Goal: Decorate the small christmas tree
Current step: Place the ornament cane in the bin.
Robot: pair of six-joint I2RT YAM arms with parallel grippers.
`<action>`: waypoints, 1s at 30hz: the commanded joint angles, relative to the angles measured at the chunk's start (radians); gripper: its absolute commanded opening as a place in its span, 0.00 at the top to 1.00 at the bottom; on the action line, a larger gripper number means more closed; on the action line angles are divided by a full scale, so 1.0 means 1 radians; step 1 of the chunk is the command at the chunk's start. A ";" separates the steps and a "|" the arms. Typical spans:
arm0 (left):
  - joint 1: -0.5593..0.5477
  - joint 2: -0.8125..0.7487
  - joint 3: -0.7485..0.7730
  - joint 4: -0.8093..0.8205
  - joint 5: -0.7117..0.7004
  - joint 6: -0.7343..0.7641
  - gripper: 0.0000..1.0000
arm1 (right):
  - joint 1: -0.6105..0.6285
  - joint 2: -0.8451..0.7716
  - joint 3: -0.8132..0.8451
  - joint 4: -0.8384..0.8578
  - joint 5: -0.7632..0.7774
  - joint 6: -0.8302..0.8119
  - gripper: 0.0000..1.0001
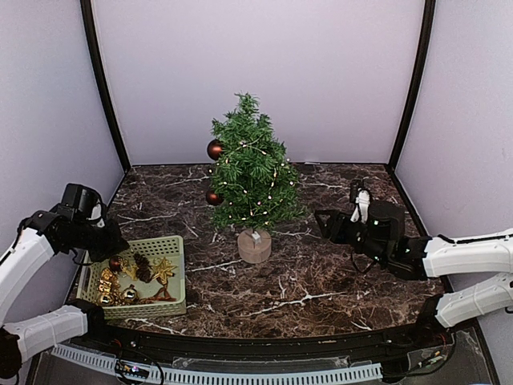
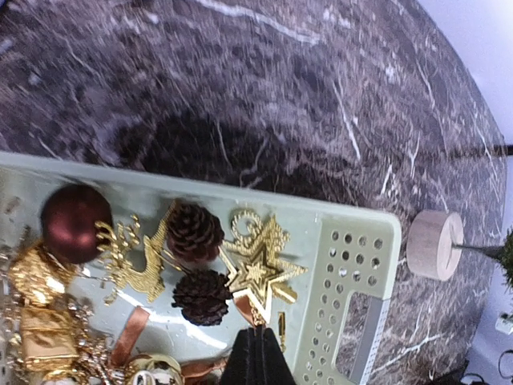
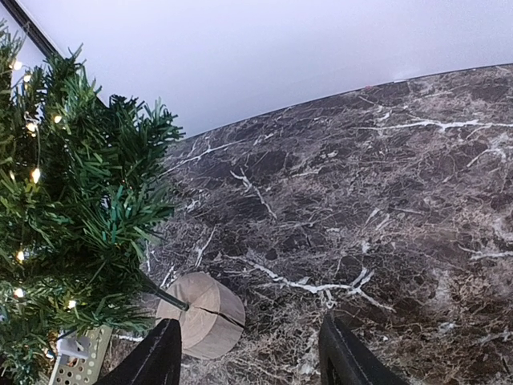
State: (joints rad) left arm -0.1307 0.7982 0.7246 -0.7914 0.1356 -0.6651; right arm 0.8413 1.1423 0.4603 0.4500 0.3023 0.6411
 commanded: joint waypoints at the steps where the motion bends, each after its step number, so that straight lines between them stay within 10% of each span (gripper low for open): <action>1: -0.001 0.019 -0.109 0.083 0.232 0.019 1.00 | -0.008 0.032 0.031 0.050 -0.031 0.016 0.41; 18: -0.018 -0.007 -0.091 -0.012 -0.015 -0.047 0.57 | -0.008 0.043 0.028 0.057 -0.031 0.016 0.42; 30: -0.019 -0.035 -0.158 0.060 0.029 -0.113 0.56 | -0.009 -0.001 -0.002 0.049 0.004 0.012 0.41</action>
State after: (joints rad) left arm -0.1452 0.7704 0.5949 -0.7670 0.1421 -0.7540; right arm 0.8375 1.1606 0.4698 0.4713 0.2852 0.6556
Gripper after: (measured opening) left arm 0.448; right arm 0.586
